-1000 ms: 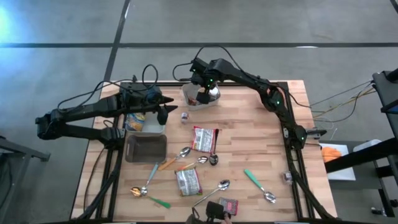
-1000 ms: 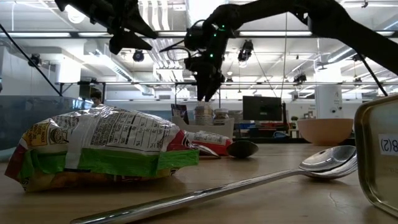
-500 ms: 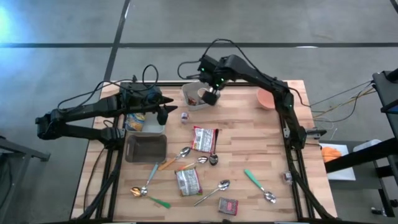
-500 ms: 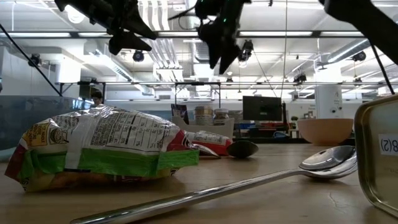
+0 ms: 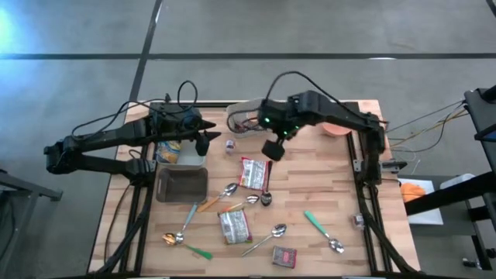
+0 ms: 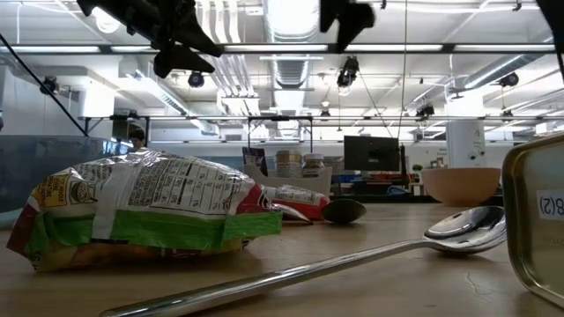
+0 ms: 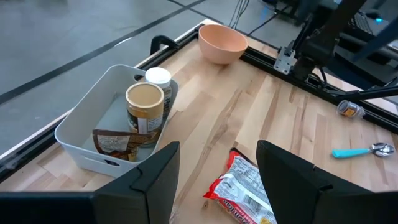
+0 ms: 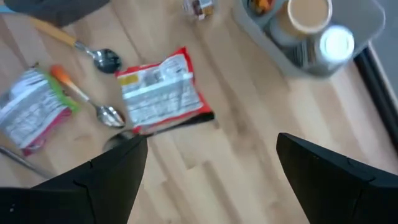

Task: Pick & Place Food Item
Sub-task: Put the right blue spoon into the black bin

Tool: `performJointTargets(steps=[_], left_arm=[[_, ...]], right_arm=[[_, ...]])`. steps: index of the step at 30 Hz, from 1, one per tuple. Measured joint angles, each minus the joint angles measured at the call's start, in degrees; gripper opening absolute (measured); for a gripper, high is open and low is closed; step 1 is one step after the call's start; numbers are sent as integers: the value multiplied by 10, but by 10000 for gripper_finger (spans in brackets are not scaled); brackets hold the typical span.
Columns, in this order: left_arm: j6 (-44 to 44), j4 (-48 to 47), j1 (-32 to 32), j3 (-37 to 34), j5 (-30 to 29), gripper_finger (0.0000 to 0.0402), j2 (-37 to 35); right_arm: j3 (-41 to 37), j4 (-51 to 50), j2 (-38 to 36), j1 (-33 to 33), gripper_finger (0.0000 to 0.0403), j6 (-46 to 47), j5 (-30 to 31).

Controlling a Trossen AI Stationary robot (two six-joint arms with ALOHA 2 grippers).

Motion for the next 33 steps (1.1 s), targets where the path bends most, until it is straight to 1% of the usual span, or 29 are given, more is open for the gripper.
performJointTargets(steps=[3, 10, 15, 18, 25, 33], left_arm=[[0, 0, 0, 0, 0, 219, 0], [0, -1, 0, 0, 0, 219, 0], [0, -1, 0, 0, 0, 219, 0], [0, -1, 0, 0, 0, 219, 0], [0, -1, 0, 0, 0, 219, 0], [0, -1, 0, 0, 0, 219, 0]], right_arm=[[-59, 0, -42, 29, 356, 64, 23], [-243, 3, -134, 108, 356, 206, 38], [-356, 23, -176, 190, 356, 292, 38], [-411, 50, -191, 236, 356, 344, 38], [-512, 124, -196, 319, 356, 435, 6], [-584, 202, -194, 364, 356, 508, -66]])
